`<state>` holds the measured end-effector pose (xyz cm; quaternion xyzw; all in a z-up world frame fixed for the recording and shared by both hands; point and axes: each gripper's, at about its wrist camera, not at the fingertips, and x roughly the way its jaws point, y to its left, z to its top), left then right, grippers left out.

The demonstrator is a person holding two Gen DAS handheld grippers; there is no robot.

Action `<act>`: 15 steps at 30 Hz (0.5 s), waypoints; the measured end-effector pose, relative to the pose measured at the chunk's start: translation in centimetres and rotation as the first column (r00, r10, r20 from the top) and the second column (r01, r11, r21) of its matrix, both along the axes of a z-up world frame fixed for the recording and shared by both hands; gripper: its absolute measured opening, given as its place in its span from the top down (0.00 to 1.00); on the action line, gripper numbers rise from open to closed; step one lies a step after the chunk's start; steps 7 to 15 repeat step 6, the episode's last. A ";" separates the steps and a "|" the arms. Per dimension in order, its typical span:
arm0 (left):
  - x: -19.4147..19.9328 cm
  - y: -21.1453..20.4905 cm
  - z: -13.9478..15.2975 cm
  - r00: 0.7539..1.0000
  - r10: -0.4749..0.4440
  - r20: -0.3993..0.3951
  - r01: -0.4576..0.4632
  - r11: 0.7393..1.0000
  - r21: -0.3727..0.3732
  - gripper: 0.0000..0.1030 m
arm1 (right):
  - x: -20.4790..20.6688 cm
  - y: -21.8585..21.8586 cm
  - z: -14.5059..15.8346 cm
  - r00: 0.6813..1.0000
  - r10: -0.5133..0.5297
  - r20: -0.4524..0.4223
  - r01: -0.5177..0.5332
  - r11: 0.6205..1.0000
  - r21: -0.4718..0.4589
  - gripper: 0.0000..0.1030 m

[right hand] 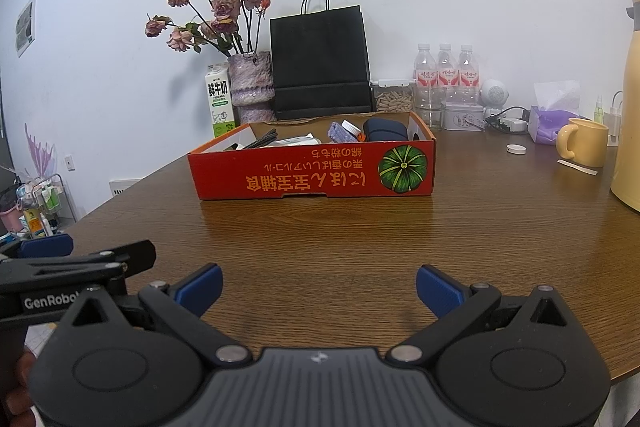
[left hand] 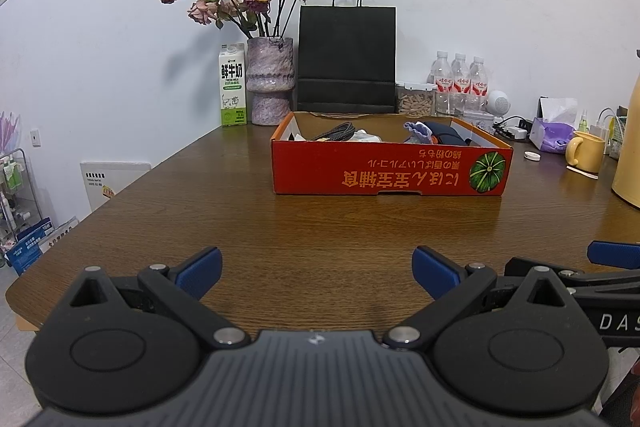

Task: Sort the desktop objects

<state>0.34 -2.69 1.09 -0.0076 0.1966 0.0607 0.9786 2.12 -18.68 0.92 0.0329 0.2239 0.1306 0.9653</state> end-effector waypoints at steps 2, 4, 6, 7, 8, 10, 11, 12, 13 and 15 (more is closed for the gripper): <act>0.0 0.1 -0.1 1.000 -0.002 0.001 0.002 1.000 -0.009 0.00 | 0.0 0.0 0.1 1.000 0.001 -0.001 -0.001 1.000 0.001 0.00; 0.1 0.1 -0.2 1.000 -0.004 0.002 0.004 1.000 -0.016 0.00 | 0.0 -0.1 0.1 1.000 0.002 0.000 -0.002 1.000 0.001 0.00; 0.1 0.1 -0.2 1.000 -0.003 0.002 0.003 1.000 -0.011 0.00 | 0.1 -0.1 0.2 1.000 0.001 0.000 -0.001 1.000 0.000 0.00; 0.1 0.1 -0.2 1.000 -0.003 0.002 0.003 1.000 -0.011 0.00 | 0.1 -0.1 0.2 1.000 0.001 0.000 -0.001 1.000 0.000 0.00; 0.1 0.1 -0.2 1.000 -0.003 0.002 0.003 1.000 -0.011 0.00 | 0.1 -0.1 0.2 1.000 0.001 0.000 -0.001 1.000 0.000 0.00; 0.1 0.1 -0.2 1.000 -0.003 0.002 0.003 1.000 -0.011 0.00 | 0.1 -0.1 0.2 1.000 0.001 0.000 -0.001 1.000 0.000 0.00; 0.1 0.1 -0.2 1.000 -0.003 0.002 0.003 1.000 -0.011 0.00 | 0.1 -0.1 0.2 1.000 0.001 0.000 -0.001 1.000 0.000 0.00; 0.1 0.1 -0.2 1.000 -0.003 0.002 0.003 1.000 -0.011 0.00 | 0.1 -0.1 0.2 1.000 0.001 0.000 -0.001 1.000 0.000 0.00; 0.1 0.1 -0.2 1.000 -0.003 0.002 0.003 1.000 -0.011 0.00 | 0.1 -0.1 0.2 1.000 0.001 0.000 -0.001 1.000 0.000 0.00; 0.1 0.1 -0.2 1.000 -0.003 0.002 0.003 1.000 -0.011 0.00 | 0.1 -0.1 0.2 1.000 0.001 0.000 -0.001 1.000 0.000 0.00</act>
